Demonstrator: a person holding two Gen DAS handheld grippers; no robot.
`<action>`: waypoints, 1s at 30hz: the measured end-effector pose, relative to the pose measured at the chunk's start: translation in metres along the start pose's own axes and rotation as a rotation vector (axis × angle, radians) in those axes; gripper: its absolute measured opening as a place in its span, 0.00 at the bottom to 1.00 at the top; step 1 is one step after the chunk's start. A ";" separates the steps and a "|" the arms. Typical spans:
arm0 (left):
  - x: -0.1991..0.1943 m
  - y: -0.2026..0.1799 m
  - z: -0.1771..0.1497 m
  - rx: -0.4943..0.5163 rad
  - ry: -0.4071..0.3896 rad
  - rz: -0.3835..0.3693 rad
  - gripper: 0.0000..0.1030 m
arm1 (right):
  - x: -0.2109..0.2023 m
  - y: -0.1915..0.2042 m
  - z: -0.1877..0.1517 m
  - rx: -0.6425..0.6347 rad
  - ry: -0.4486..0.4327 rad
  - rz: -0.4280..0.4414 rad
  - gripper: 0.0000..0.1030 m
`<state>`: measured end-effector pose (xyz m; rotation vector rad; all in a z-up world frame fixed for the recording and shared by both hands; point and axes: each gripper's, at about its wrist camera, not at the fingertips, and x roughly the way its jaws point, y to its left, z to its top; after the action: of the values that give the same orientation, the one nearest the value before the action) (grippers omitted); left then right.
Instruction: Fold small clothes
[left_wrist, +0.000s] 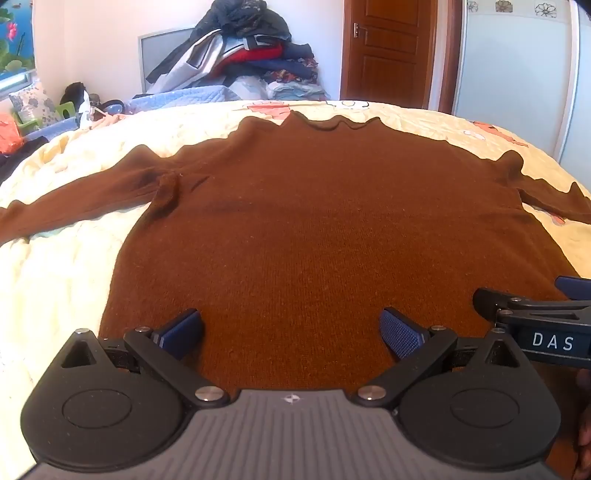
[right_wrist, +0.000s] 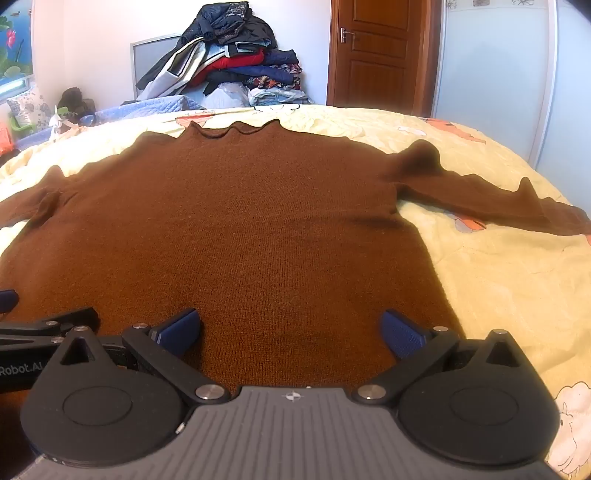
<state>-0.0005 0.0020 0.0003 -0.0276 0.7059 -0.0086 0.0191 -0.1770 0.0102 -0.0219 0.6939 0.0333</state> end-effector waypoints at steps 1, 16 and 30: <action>0.000 0.001 0.000 -0.001 0.000 0.000 1.00 | 0.000 0.000 0.000 0.000 0.000 0.000 1.00; 0.001 -0.002 0.000 0.025 0.005 0.021 1.00 | 0.000 0.000 0.000 0.002 -0.002 0.002 1.00; 0.001 -0.002 0.000 0.025 0.005 0.021 1.00 | -0.001 0.000 -0.001 0.002 -0.003 0.002 1.00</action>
<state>-0.0002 -0.0003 -0.0001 0.0034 0.7110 0.0027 0.0180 -0.1774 0.0102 -0.0187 0.6907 0.0347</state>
